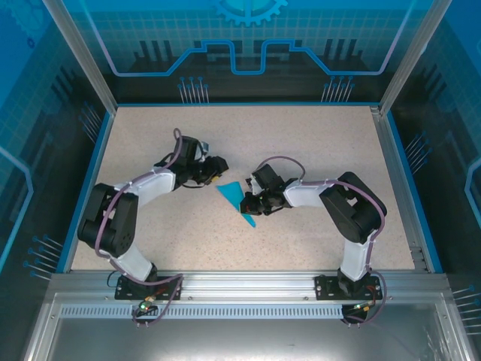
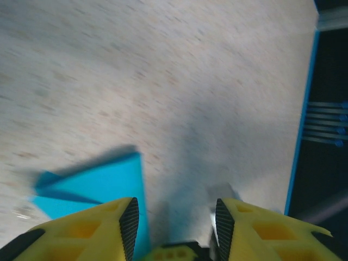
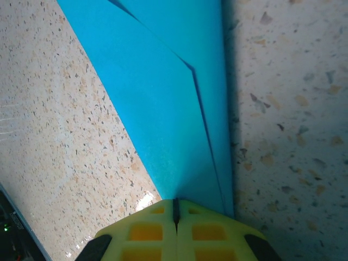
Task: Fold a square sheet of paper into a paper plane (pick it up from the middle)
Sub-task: Fold the wing for the fifth time at the center of the table.
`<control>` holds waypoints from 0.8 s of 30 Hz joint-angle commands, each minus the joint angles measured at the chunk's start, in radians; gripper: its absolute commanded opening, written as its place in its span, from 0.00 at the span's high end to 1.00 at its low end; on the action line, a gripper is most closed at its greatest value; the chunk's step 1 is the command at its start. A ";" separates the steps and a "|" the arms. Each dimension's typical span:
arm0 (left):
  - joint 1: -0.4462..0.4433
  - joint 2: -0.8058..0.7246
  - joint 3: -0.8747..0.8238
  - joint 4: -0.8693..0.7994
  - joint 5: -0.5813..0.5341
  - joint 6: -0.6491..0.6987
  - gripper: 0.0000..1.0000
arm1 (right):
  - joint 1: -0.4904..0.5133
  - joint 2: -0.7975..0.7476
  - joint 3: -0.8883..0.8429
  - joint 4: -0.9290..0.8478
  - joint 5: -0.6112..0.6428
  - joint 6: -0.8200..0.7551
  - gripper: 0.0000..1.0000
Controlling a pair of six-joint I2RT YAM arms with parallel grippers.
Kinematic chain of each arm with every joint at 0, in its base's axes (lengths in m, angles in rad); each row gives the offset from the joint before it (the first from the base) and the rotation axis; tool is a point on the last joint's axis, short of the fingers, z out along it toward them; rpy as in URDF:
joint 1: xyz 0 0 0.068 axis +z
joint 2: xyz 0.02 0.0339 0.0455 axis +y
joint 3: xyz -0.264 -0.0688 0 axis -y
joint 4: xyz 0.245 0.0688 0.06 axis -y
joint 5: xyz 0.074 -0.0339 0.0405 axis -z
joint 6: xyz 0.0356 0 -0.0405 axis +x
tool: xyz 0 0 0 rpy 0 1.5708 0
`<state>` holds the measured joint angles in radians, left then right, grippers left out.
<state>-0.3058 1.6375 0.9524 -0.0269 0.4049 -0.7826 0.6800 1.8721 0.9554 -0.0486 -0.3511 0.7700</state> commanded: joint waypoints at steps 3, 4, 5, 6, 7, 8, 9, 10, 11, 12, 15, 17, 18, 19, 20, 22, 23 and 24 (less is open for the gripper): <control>-0.089 0.038 -0.030 -0.009 0.020 -0.011 0.58 | 0.010 0.065 -0.059 -0.147 0.035 0.028 1.00; -0.094 0.059 -0.036 0.017 0.037 -0.026 0.58 | 0.011 0.062 -0.066 -0.134 0.033 0.034 1.00; -0.099 0.080 -0.036 0.033 0.050 -0.037 0.58 | 0.012 0.058 -0.070 -0.126 0.030 0.039 1.00; -0.100 0.104 -0.030 0.042 0.065 -0.046 0.58 | 0.011 0.056 -0.070 -0.118 0.029 0.045 1.00; -0.104 0.125 -0.029 0.055 0.079 -0.053 0.59 | 0.012 0.055 -0.070 -0.111 0.030 0.049 1.00; -0.103 0.138 -0.028 0.061 0.084 -0.056 0.59 | 0.012 0.056 -0.070 -0.107 0.029 0.048 1.00; -0.104 0.154 -0.026 0.059 0.087 -0.058 0.59 | 0.011 0.056 -0.070 -0.107 0.026 0.049 1.00; -0.103 0.164 -0.026 0.064 0.092 -0.059 0.59 | 0.011 0.056 -0.070 -0.108 0.026 0.049 1.00; -0.104 0.173 -0.029 0.069 0.096 -0.059 0.59 | 0.012 0.055 -0.070 -0.106 0.027 0.050 1.00; -0.104 0.182 -0.030 0.068 0.097 -0.057 0.59 | 0.012 0.053 -0.070 -0.107 0.027 0.052 1.00; -0.104 0.213 -0.032 0.058 0.079 -0.052 0.60 | 0.010 0.044 -0.070 -0.099 0.022 0.055 1.00; -0.103 0.234 -0.036 0.055 0.062 -0.053 0.60 | 0.010 0.032 -0.070 -0.087 0.011 0.055 1.00; -0.104 0.245 -0.035 0.043 0.049 -0.054 0.60 | 0.009 0.019 -0.070 -0.081 0.004 0.056 1.00; -0.103 0.254 -0.036 0.037 0.039 -0.055 0.61 | 0.010 0.001 -0.066 -0.076 -0.002 0.055 1.00; -0.103 0.262 -0.037 0.034 0.032 -0.056 0.61 | 0.010 -0.013 -0.059 -0.076 -0.008 0.050 1.00; -0.104 0.275 -0.035 0.003 0.013 -0.047 0.62 | 0.010 -0.036 -0.035 -0.079 -0.040 0.030 1.00; -0.104 0.279 -0.034 -0.005 0.009 -0.040 0.62 | 0.010 -0.046 -0.028 -0.074 -0.053 0.024 1.00; -0.103 0.278 -0.034 -0.017 0.007 -0.035 0.63 | 0.011 -0.057 -0.026 -0.059 -0.064 0.023 1.00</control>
<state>-0.4080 1.8637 0.9340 0.0307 0.4656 -0.8352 0.6800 1.8496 0.9333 -0.0284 -0.3676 0.8104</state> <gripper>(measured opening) 0.374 0.043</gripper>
